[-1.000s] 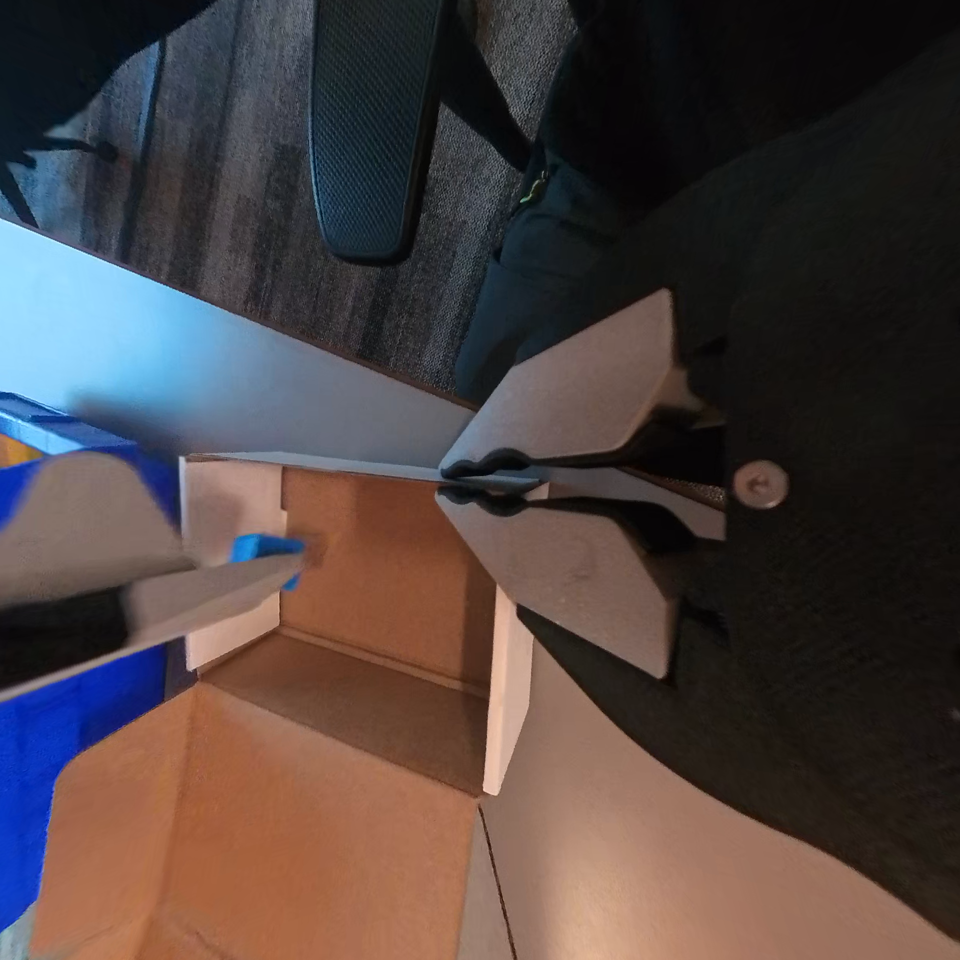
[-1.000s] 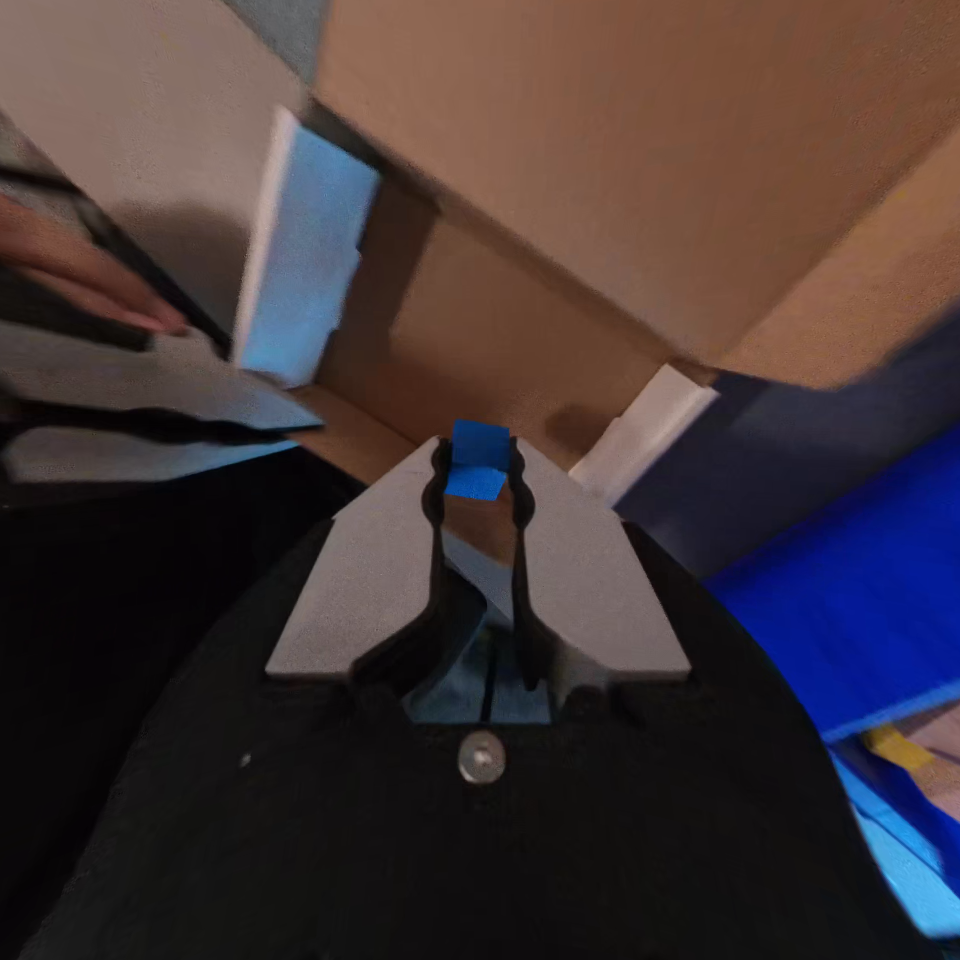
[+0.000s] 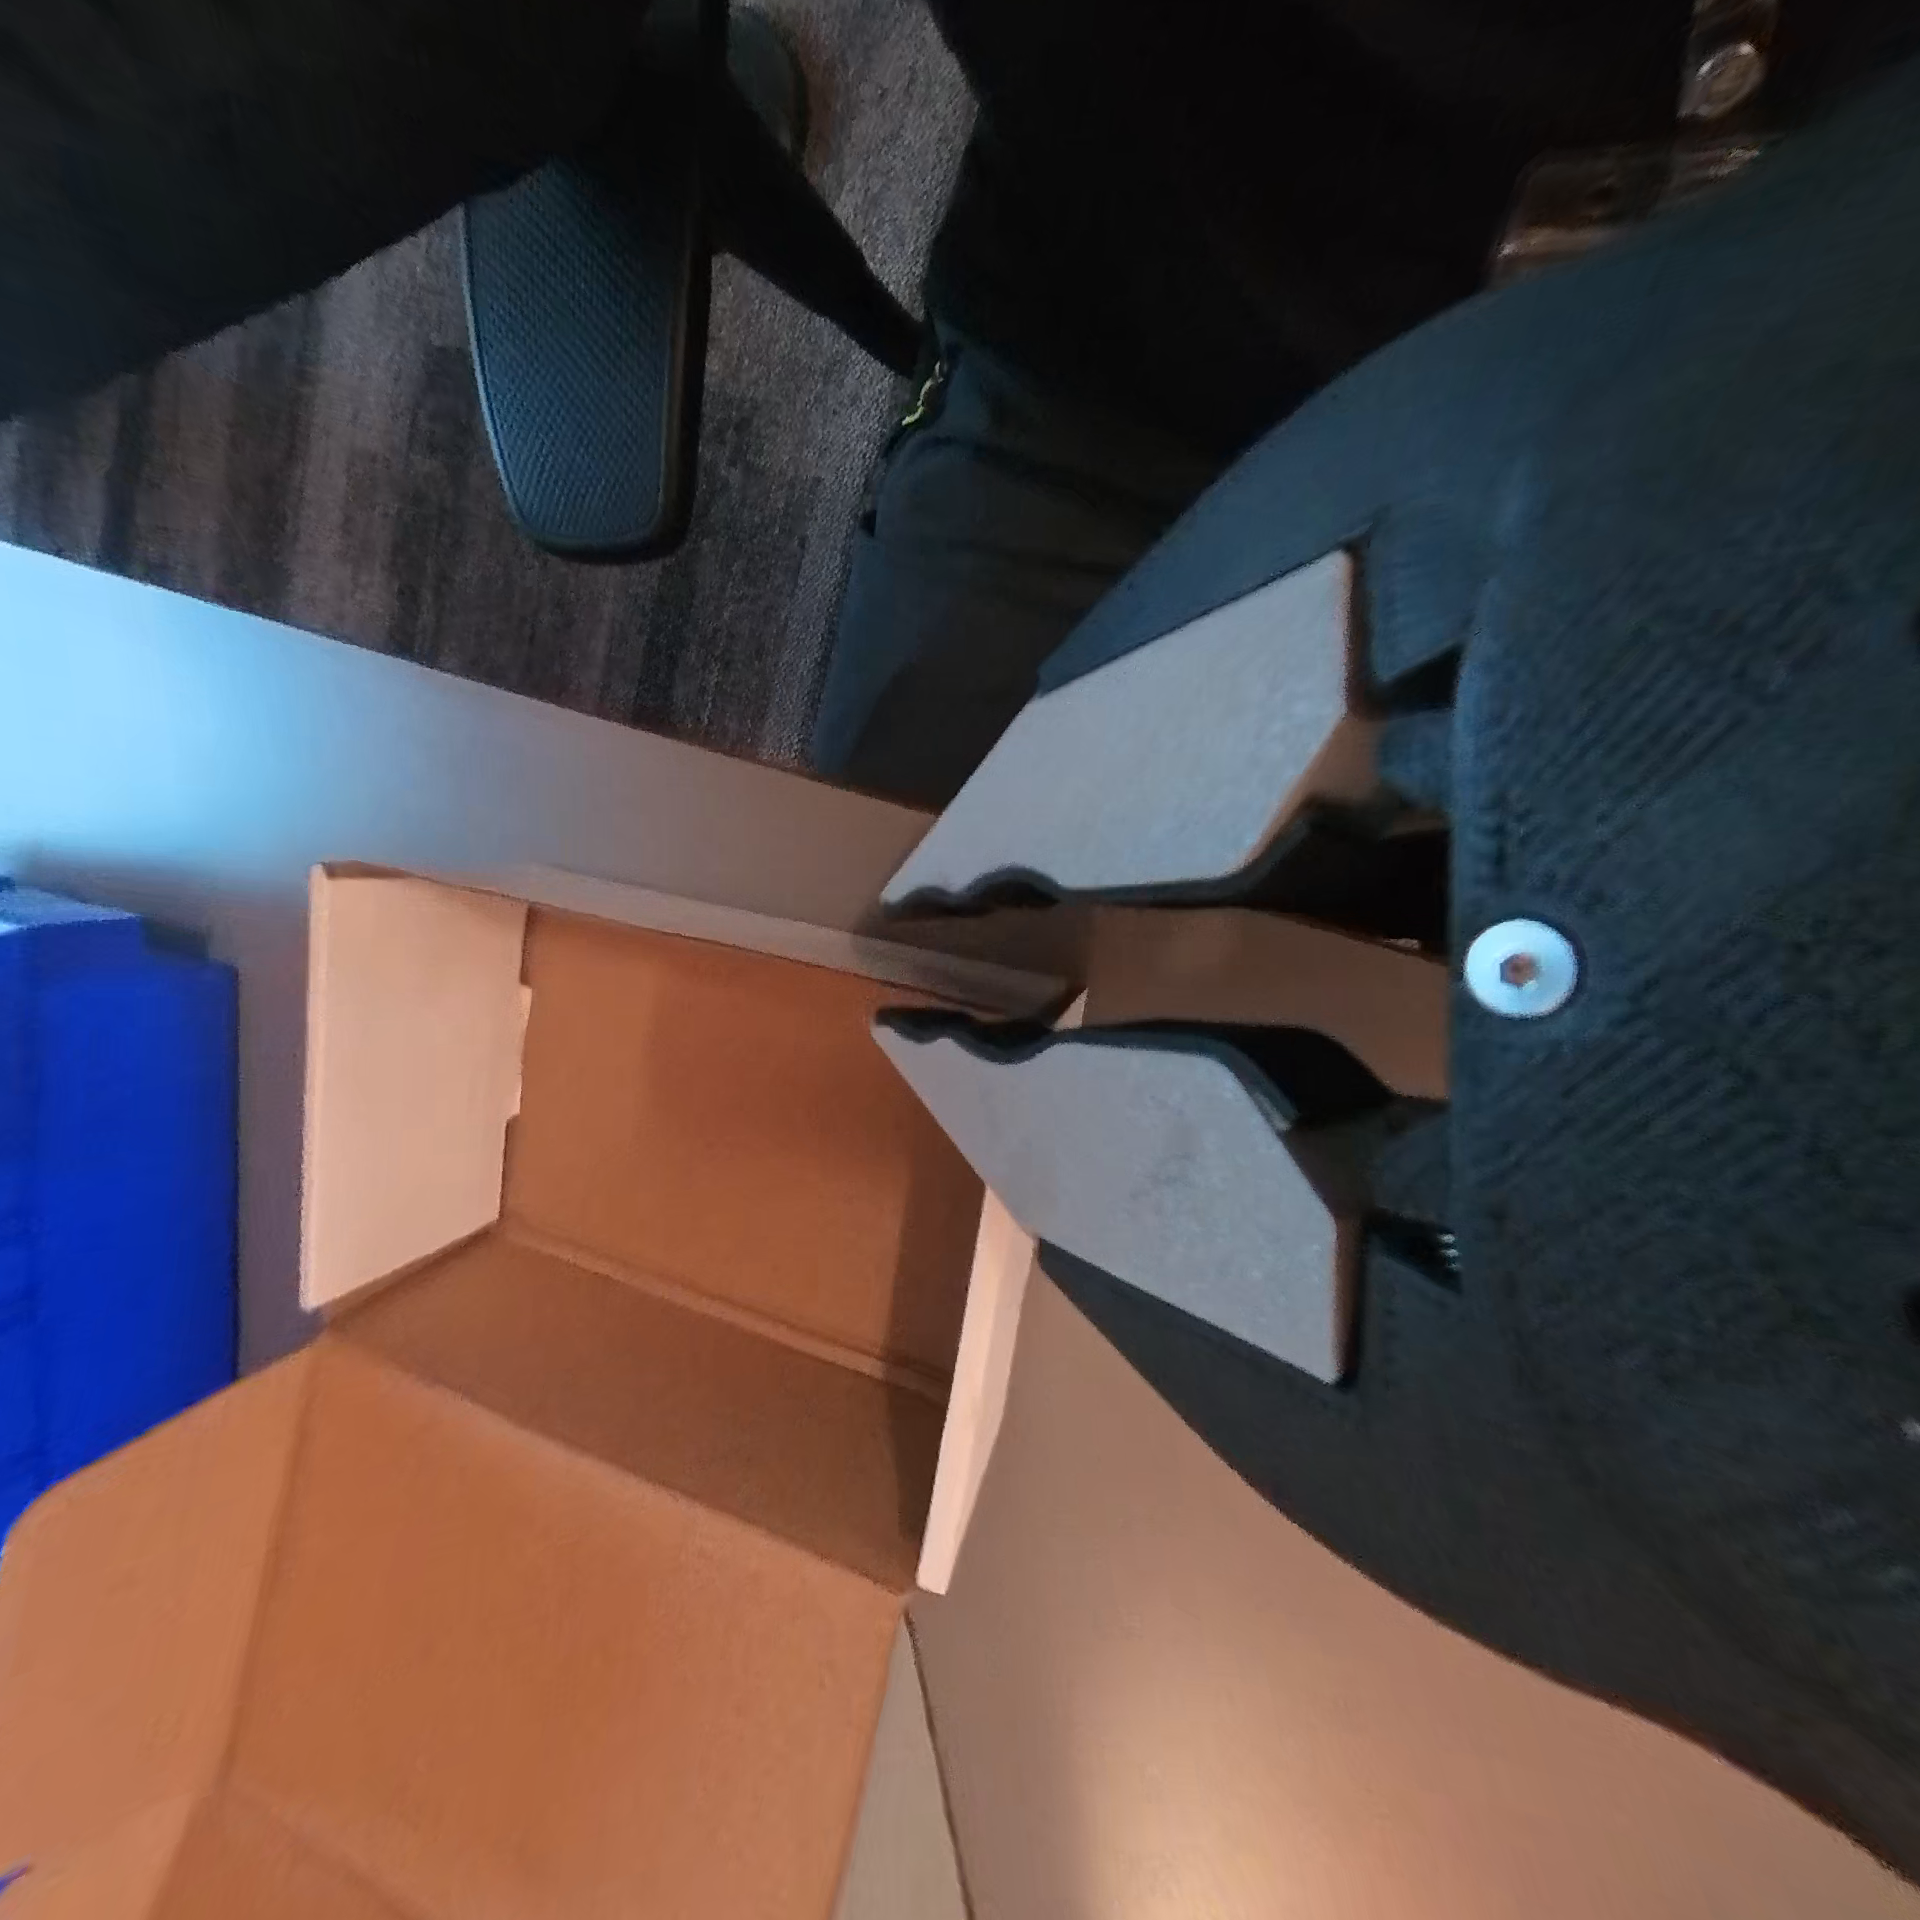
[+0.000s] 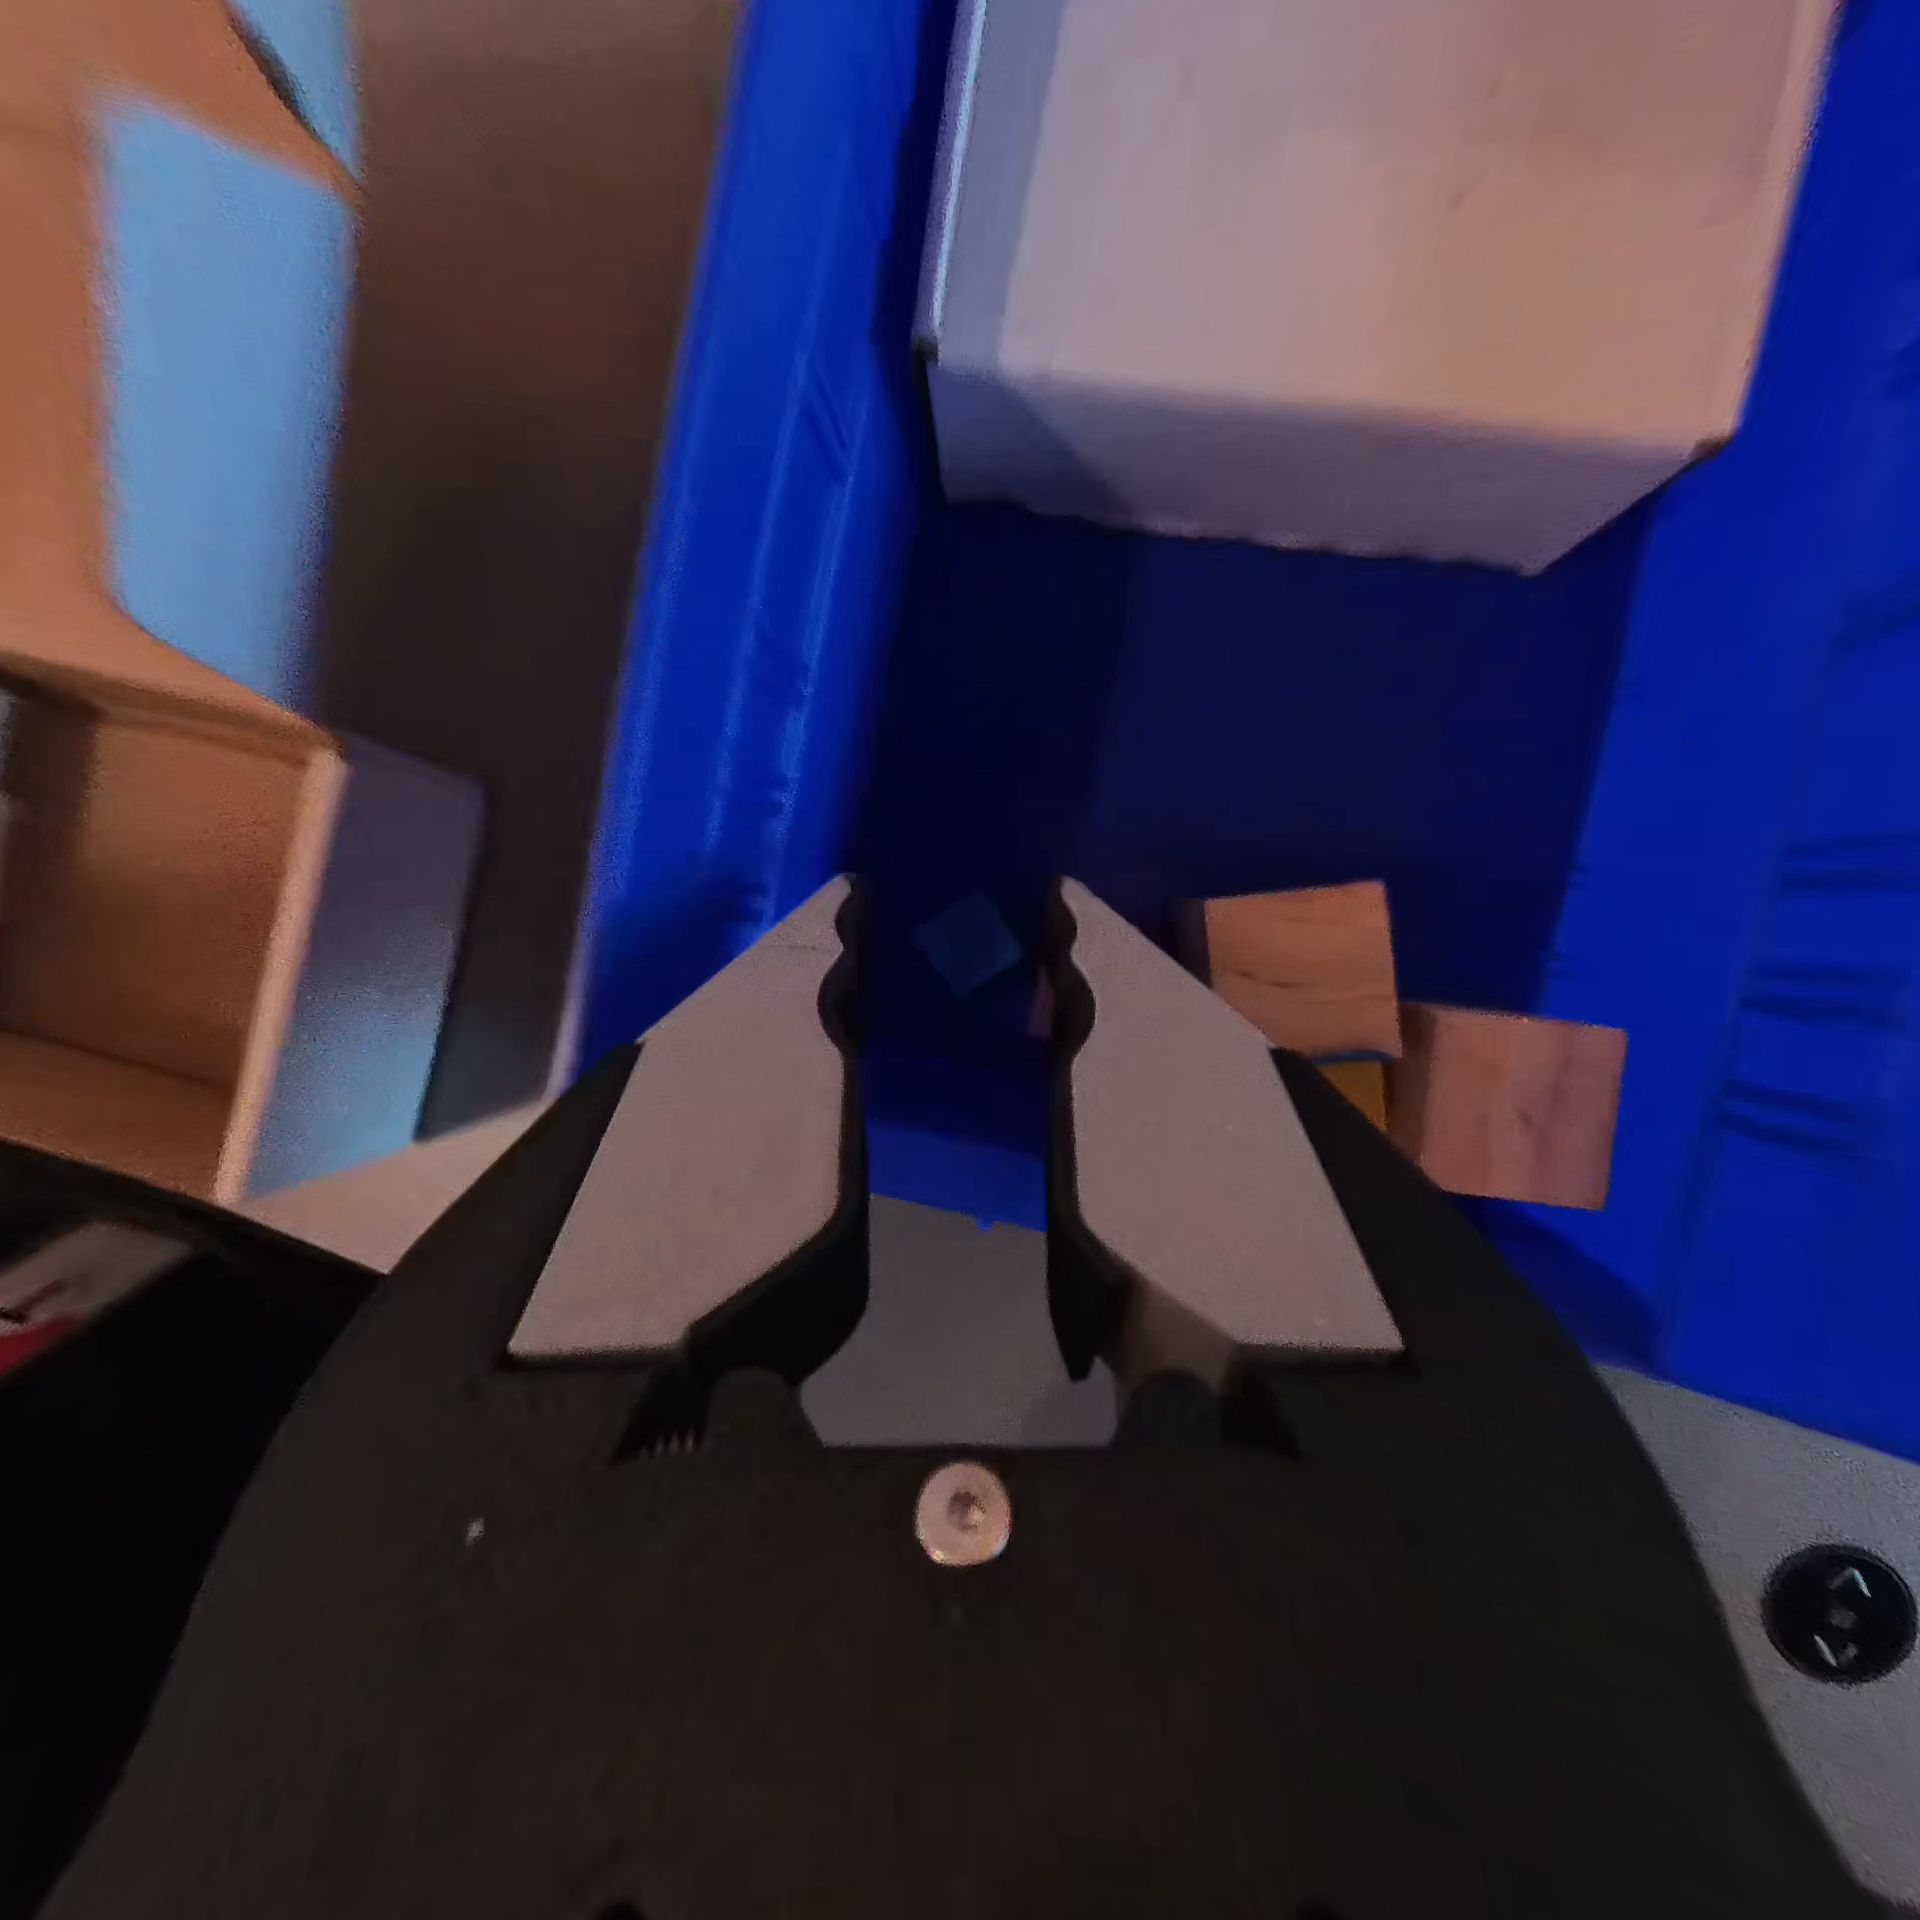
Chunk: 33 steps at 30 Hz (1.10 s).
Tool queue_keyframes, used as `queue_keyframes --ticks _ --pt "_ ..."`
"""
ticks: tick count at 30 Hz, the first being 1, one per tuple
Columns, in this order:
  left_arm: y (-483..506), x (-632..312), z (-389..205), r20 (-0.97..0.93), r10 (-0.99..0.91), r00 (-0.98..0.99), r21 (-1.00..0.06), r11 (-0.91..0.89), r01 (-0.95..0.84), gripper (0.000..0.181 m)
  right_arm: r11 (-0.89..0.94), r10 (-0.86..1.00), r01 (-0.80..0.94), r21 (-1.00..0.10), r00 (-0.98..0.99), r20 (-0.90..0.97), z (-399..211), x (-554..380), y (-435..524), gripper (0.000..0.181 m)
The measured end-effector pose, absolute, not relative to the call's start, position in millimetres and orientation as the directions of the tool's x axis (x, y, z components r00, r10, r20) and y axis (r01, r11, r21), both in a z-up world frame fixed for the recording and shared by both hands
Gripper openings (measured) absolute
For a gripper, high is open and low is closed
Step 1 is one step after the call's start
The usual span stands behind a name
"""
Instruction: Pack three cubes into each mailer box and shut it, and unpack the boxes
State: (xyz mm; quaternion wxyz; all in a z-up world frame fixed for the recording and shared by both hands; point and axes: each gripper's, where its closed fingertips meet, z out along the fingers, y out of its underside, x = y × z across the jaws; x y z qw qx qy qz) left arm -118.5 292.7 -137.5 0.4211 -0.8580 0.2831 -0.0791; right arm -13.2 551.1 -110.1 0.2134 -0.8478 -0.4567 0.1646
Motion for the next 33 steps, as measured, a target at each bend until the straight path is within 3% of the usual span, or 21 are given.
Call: queue_keyframes --ticks 4,7,10,16,19,21,26,27,30,33 --pt "283.7 -133.1 -127.8 -0.101 -0.558 0.824 -0.754 -0.497 -0.429 0.026 -0.423 0.884 0.511 -0.748 0.416 -0.215 -40.9 -37.3 530.2 0.039" --pt "280.7 -153.4 -107.2 -0.081 -0.526 0.846 -0.795 -0.479 -0.374 0.027 -0.379 0.920 0.383 -0.843 0.256 -0.297 2.0 -50.4 499.8 0.048" --pt "276.5 -174.6 -85.8 -0.036 -0.494 0.868 -0.838 -0.458 -0.295 0.027 -0.385 0.923 0.408 -0.828 0.180 -0.340 2.0 -60.9 479.0 0.052" --pt "281.1 -231.3 -59.3 0.028 -0.309 0.951 -0.904 -0.414 -0.108 0.014 -0.318 0.941 0.414 -0.853 0.250 -0.230 -5.3 -79.3 488.6 0.037" --pt "284.9 -248.0 -70.0 0.084 -0.253 0.964 -0.896 -0.442 -0.038 0.023 -0.284 0.941 0.321 -0.903 0.276 -0.198 14.8 -74.6 495.1 0.036" --pt "289.3 -257.4 -78.1 0.098 -0.223 0.970 -0.893 -0.450 -0.013 0.035 -0.226 0.929 0.250 -0.941 0.345 -0.132 26.7 -63.9 506.3 0.016" --pt "303.9 -266.9 -81.2 0.211 -0.180 0.961 -0.894 -0.432 0.115 0.055 0.029 0.885 0.052 -0.998 0.463 0.050 62.7 -44.1 505.8 0.012" --pt "307.4 -264.7 -80.1 0.238 -0.193 0.952 -0.890 -0.435 0.134 0.058 0.056 0.882 0.058 -0.997 0.466 0.077 64.3 -45.0 502.0 0.014" --pt "323.4 -272.3 -69.3 0.256 -0.186 0.949 -0.896 -0.415 0.161 0.058 -0.005 0.901 0.113 -0.994 0.431 0.044 54.9 -58.7 487.7 0.048" --pt "345.7 -286.9 -58.0 0.274 -0.167 0.947 -0.889 -0.421 0.183 0.054 -0.166 0.956 0.203 -0.965 0.274 -0.107 30.3 -85.1 457.9 0.046"
